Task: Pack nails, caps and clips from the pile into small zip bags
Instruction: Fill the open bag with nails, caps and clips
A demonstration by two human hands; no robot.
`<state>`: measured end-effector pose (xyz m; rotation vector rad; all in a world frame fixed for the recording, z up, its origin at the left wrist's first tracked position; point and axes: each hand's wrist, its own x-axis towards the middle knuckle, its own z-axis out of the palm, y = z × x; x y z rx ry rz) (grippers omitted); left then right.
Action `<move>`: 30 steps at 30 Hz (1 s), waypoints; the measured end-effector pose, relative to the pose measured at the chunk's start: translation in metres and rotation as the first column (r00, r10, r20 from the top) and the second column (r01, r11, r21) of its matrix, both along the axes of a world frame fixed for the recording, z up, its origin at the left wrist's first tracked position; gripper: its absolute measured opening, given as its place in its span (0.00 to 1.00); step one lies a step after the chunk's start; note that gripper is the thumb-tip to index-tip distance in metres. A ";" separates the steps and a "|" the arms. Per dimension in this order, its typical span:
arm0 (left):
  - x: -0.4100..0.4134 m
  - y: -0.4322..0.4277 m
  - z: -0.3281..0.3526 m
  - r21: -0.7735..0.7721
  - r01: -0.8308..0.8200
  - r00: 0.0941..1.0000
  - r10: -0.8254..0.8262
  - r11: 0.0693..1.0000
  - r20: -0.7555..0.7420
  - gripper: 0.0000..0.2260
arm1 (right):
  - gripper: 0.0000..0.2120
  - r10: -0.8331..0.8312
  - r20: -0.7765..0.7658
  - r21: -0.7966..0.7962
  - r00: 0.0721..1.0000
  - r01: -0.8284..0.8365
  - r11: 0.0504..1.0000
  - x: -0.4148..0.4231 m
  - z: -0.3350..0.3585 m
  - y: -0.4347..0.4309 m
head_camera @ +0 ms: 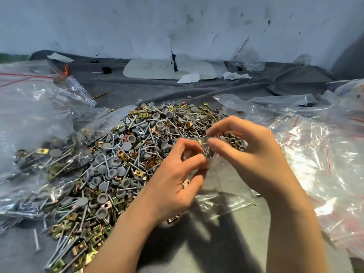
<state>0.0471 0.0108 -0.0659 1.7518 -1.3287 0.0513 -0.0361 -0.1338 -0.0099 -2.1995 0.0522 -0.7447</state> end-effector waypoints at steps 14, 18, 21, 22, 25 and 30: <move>0.003 0.002 0.003 -0.129 -0.156 0.985 0.144 0.979 -0.099 0.10 | 0.06 -0.457 -0.564 0.001 0.688 0.553 0.833 0.005 -0.058 -0.057; 0.003 0.001 0.002 -0.116 -0.149 0.985 0.137 0.982 -0.103 0.07 | 0.17 -0.560 -0.490 -0.061 0.668 0.615 0.786 0.014 -0.063 -0.057; 0.003 0.001 0.001 -0.099 -0.138 0.986 0.128 0.985 -0.106 0.07 | 0.23 -0.624 -0.478 -0.238 0.618 0.593 0.770 0.018 -0.069 -0.060; 0.003 0.001 0.001 -0.095 -0.138 0.986 0.128 0.986 -0.106 0.07 | 0.22 -0.635 -0.481 -0.277 0.604 0.583 0.764 0.019 -0.070 -0.061; 0.004 0.001 0.001 -0.097 -0.142 0.985 0.131 0.985 -0.113 0.07 | 0.15 -0.649 -0.445 -0.223 0.618 0.625 0.748 0.021 -0.071 -0.063; 0.004 0.000 0.000 -0.094 -0.151 0.984 0.140 0.984 -0.113 0.09 | 0.08 -0.638 -0.419 -0.130 0.646 0.653 0.746 0.021 -0.073 -0.066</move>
